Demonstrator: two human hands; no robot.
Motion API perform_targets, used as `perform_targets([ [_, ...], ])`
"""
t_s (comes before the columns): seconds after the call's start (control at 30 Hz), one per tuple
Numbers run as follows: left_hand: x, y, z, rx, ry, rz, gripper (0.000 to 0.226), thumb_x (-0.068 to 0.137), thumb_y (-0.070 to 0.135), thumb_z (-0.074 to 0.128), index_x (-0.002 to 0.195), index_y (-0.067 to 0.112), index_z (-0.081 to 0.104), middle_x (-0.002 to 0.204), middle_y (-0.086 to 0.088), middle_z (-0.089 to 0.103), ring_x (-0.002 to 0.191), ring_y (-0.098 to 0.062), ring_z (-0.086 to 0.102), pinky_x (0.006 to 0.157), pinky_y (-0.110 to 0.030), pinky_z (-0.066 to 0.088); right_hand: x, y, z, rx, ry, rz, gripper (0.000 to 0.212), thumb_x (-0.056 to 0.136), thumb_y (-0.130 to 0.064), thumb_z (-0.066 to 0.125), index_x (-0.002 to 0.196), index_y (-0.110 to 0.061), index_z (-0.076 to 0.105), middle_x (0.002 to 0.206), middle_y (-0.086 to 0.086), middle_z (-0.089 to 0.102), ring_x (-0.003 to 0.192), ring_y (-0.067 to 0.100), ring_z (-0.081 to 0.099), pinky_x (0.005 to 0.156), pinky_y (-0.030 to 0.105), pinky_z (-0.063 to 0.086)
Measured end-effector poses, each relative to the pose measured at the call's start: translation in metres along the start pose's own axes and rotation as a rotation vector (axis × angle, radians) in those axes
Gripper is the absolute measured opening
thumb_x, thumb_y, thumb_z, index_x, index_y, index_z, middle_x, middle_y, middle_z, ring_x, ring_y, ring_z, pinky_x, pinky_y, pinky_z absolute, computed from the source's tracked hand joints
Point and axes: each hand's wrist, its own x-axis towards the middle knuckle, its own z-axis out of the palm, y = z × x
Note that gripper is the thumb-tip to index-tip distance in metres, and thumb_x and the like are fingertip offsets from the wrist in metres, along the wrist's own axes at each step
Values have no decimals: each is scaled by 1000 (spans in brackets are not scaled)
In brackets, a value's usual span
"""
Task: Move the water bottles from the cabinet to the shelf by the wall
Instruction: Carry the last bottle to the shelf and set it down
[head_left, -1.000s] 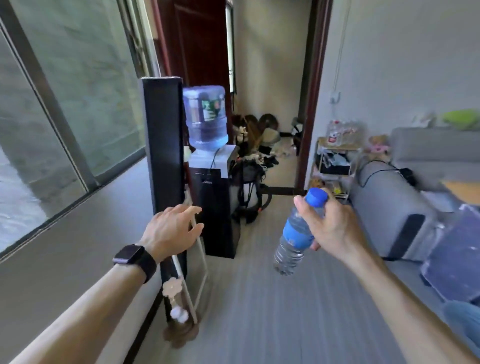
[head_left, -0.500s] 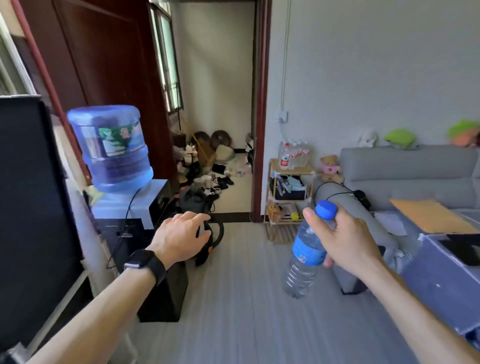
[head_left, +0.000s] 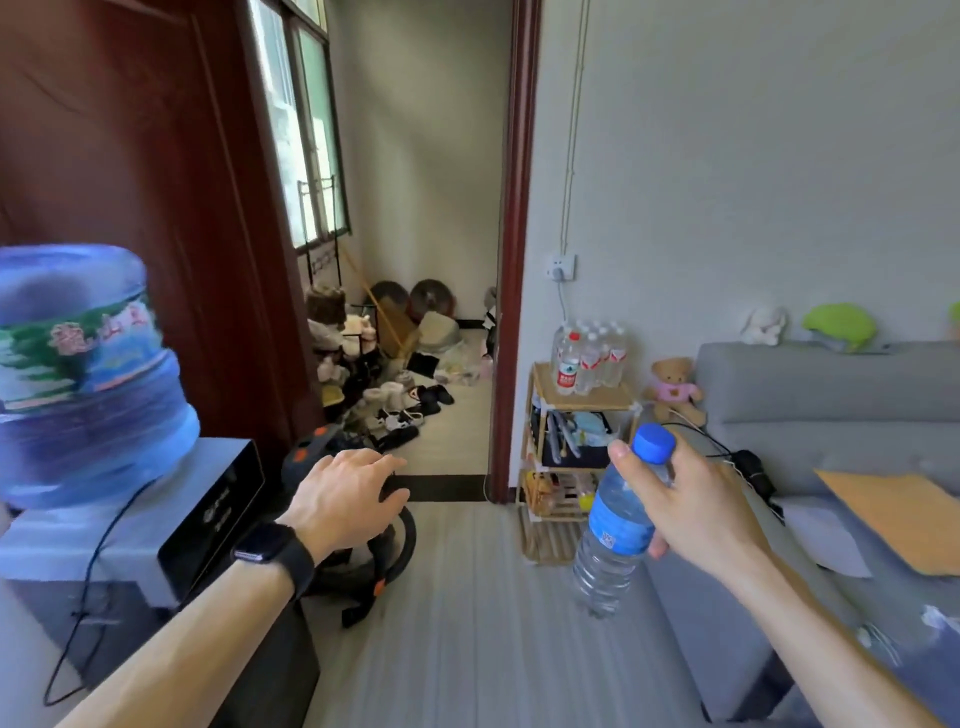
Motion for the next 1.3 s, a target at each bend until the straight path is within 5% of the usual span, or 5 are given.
perform_targets([
  [0.13, 115, -1, 14, -1, -43, 30, 52, 97, 55, 40, 145, 35, 43, 143, 6, 50, 135, -20, 41, 109, -39, 35, 93, 17, 19, -15, -25, 31, 34, 91, -62, 48, 85, -29, 51, 46, -3, 62, 40, 11, 63, 48, 14, 35],
  [0.37, 306, 47, 41, -43, -80, 133, 51, 97, 53, 40, 144, 35, 42, 144, 4, 50, 136, -23, 40, 113, -43, 31, 239, 81, 20, 81, 111, 144, 29, 88, -63, 55, 82, -34, 53, 66, -1, 66, 41, 18, 65, 68, 42, 57],
  [0.53, 414, 98, 81, -71, -125, 200, 50, 97, 52, 40, 144, 35, 41, 143, 3, 50, 133, -24, 43, 109, -44, 35, 331, 147, 22, 37, 116, 200, 32, 88, -64, 52, 82, -33, 51, 73, -4, 66, 41, 18, 65, 59, 33, 52],
  [0.8, 554, 150, 154, -129, -192, 130, 48, 97, 50, 41, 142, 34, 45, 139, 8, 53, 127, -19, 50, 105, -40, 41, 483, 253, 37, 62, -2, 257, 37, 89, -61, 52, 94, -25, 56, 74, -1, 67, 42, 13, 65, 67, 38, 56],
  [1.3, 793, 214, 240, -177, -3, 94, 62, 93, 46, 53, 150, 31, 31, 161, -9, 21, 147, -32, 18, 117, -54, 22, 722, 387, 142, 116, -164, 314, 36, 81, -74, 50, 90, -40, 43, 82, -3, 66, 67, 21, 68, 70, 42, 55],
])
